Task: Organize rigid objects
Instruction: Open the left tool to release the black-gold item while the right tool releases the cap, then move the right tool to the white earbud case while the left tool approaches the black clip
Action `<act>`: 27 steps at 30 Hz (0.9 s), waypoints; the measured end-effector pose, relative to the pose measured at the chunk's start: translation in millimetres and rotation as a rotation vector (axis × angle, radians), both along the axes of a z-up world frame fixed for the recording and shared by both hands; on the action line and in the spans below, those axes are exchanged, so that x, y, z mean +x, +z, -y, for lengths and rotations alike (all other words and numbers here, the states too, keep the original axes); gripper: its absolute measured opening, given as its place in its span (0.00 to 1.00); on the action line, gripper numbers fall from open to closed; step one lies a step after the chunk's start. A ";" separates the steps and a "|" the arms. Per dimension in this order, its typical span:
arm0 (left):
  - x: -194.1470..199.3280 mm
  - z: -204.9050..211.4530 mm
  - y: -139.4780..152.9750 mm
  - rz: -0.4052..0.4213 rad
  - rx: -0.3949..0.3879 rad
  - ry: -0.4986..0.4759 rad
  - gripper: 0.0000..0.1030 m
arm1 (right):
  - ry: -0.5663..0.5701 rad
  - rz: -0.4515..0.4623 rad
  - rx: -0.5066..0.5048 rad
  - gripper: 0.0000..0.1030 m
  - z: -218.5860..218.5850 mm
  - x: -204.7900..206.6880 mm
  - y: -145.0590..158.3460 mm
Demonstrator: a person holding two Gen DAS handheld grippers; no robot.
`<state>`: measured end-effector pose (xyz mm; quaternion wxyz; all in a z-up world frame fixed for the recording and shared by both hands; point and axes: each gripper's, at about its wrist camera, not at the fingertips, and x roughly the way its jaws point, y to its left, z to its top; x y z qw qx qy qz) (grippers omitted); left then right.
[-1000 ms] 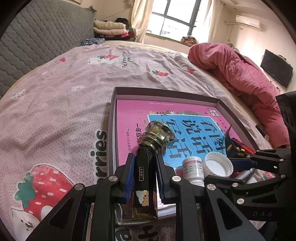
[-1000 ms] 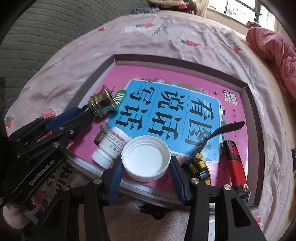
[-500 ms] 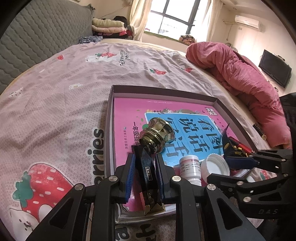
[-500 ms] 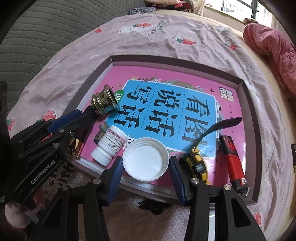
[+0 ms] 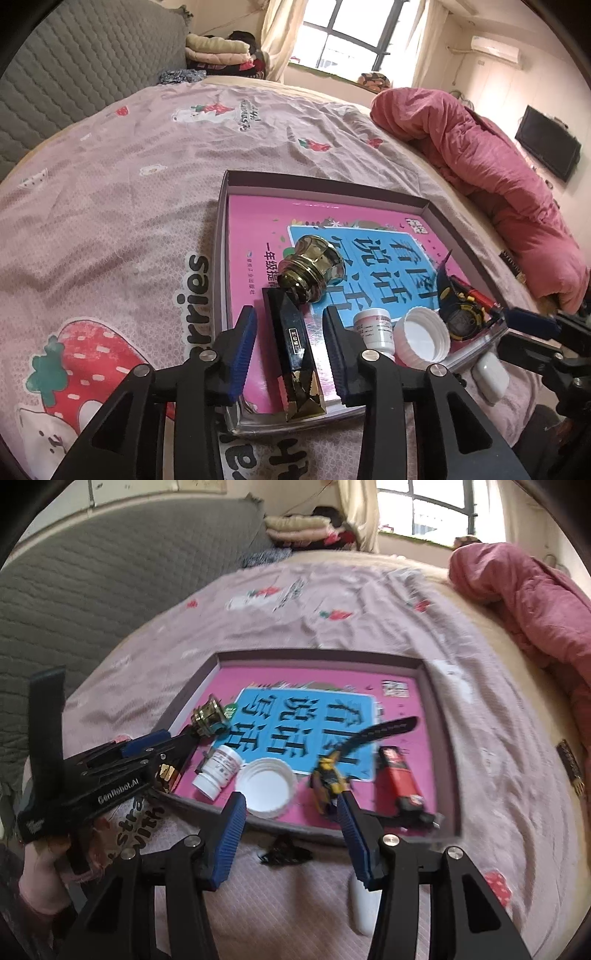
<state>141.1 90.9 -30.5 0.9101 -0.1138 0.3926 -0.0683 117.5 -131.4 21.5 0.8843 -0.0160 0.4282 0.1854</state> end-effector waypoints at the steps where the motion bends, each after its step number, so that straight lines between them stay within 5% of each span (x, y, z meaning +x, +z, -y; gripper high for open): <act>1: -0.3 -0.2 0.6 0.002 -0.002 0.001 0.37 | -0.007 0.005 0.002 0.50 4.1 -2.3 1.0; 7: -7.5 0.2 8.2 0.033 0.003 -0.001 0.49 | -0.065 0.019 0.010 0.50 32.5 -12.6 1.9; 18: -38.2 -2.7 32.1 0.121 0.016 0.014 0.54 | -0.088 0.045 0.004 0.51 49.8 -27.5 6.7; 27: -53.6 10.8 35.9 0.106 0.040 -0.006 0.55 | -0.092 0.048 0.006 0.51 59.6 -38.6 6.7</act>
